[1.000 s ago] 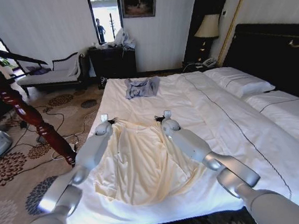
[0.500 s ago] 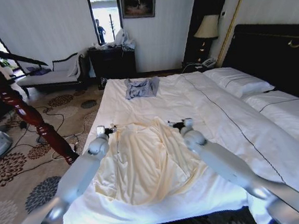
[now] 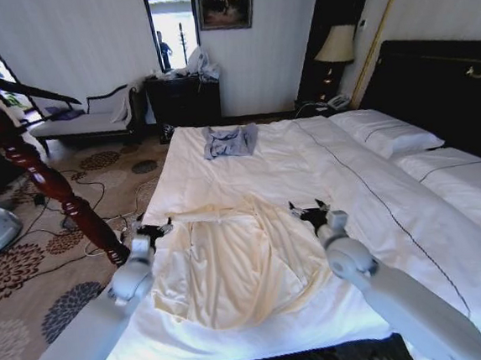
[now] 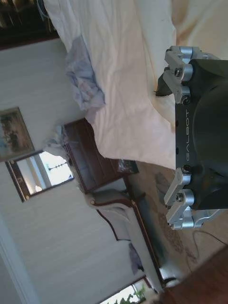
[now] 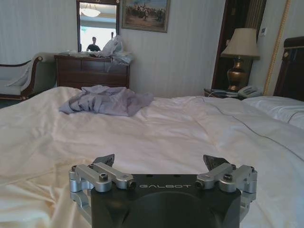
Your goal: Pick up the clothes from the bed and hang them on the clothes hanger.
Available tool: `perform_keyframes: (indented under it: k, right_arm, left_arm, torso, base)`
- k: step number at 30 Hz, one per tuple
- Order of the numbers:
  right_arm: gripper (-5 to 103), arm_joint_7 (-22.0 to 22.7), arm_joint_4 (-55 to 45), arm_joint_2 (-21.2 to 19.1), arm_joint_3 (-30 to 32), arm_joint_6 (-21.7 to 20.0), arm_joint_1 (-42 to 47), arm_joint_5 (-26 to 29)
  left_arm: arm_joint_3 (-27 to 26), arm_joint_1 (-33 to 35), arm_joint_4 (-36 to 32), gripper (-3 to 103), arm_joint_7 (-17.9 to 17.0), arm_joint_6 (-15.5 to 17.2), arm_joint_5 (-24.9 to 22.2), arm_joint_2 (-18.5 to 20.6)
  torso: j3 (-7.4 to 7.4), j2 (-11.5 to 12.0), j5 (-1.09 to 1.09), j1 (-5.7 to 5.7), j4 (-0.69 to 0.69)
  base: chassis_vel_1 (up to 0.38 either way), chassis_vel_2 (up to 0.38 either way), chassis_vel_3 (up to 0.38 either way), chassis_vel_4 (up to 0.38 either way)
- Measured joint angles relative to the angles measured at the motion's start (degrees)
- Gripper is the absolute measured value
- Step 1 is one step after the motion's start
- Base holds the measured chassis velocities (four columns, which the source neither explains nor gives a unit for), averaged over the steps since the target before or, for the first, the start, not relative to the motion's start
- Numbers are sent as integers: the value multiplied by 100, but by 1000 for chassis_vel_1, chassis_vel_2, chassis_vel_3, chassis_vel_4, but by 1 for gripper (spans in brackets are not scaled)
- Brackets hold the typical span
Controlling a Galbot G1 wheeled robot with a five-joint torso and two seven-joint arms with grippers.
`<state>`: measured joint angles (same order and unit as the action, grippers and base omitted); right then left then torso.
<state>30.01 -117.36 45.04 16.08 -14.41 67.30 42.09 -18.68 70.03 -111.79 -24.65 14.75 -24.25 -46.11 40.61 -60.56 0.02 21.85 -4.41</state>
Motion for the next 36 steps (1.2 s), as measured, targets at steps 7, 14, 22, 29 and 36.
perform_keyframes:
  k: [7,14,22,29,36]
  right_arm:
    - [100,-30,-198,-134,295,36,372,28]
    - [100,-6,-283,-94,364,37,517,81]
    - [100,50,-193,-110,580,29,582,244]
    - [100,64,101,-63,624,63,406,369]
    - [100,59,353,62,417,125,224,344]
  left_arm:
    - [282,-413,177,100,-150,188,-218,-169]
    - [735,-1266,594,100,-243,329,-770,-19]
    - [2000,-3343,1953,100,-236,386,-1624,-478]
    - [3020,-5584,4439,100,325,238,-1848,-1663]
    - [3279,-7046,7041,98,1093,102,-1659,-3107]
  torso:
    - [2,2,-1,3,-6]
    - [2,2,-1,3,0]
    - [3,2,-2,4,-6]
    - [3,3,1,4,-3]
    - [2,3,3,6,-10]
  base:
    - [0,0,0,0]
    - [0,0,0,0]
    - [0,0,0,0]
    - [0,0,0,0]
    - [0,0,0,0]
